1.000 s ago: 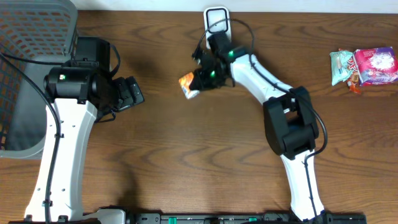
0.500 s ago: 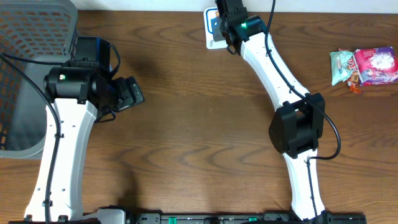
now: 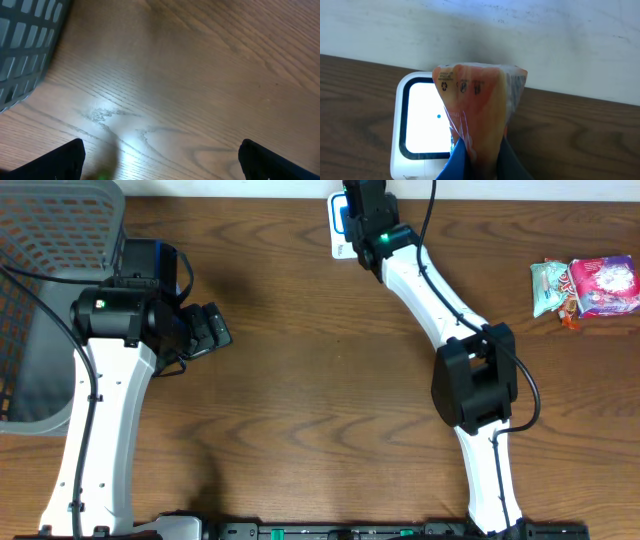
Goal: Scan the item barcode
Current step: 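Hold the orange tissue pack up to the scanner, then place the orange tissue pack at the right back corner and release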
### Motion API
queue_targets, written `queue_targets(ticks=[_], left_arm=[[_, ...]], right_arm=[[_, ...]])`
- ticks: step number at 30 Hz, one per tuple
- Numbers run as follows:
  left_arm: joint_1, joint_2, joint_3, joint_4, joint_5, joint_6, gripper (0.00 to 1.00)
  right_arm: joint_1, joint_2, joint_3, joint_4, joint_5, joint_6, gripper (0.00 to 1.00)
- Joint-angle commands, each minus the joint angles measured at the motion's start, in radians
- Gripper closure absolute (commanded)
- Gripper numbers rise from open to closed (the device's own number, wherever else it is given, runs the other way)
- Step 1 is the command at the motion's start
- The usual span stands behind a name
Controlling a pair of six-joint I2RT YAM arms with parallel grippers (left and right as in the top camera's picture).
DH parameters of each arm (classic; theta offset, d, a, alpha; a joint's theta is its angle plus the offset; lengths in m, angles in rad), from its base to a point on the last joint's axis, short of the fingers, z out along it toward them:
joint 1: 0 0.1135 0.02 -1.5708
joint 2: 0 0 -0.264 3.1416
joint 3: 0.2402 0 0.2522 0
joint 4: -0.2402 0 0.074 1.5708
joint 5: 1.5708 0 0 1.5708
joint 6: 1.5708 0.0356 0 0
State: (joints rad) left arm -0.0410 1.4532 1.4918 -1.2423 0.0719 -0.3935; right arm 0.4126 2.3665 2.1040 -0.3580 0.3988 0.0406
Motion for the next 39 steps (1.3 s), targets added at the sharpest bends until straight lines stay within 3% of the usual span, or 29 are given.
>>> queue_targets(ticks=[1, 11, 22, 32, 39], left_arm=[[0.002, 0.006, -0.003, -0.003, -0.010, -0.009, 0.02], [0.002, 0.006, -0.003, -0.003, -0.010, -0.009, 0.02], [0.002, 0.006, -0.003, -0.003, -0.010, -0.009, 0.02], [0.002, 0.006, -0.003, -0.003, -0.010, -0.009, 0.02], [0.002, 0.006, -0.003, -0.003, -0.010, -0.009, 0.02]], right_arm=[[0.007, -0.001, 0.009, 0.002, 0.061, 0.019, 0.99], [-0.150, -0.151, 0.019, -0.217, 0.163, 0.048, 0.99], [-0.431, -0.160, 0.001, -0.553, 0.191, -0.015, 0.99], [-0.638, -0.160, -0.069, -0.501, 0.110, -0.015, 0.99], [-0.700, -0.160, -0.098, -0.494, -0.012, -0.039, 0.89]])
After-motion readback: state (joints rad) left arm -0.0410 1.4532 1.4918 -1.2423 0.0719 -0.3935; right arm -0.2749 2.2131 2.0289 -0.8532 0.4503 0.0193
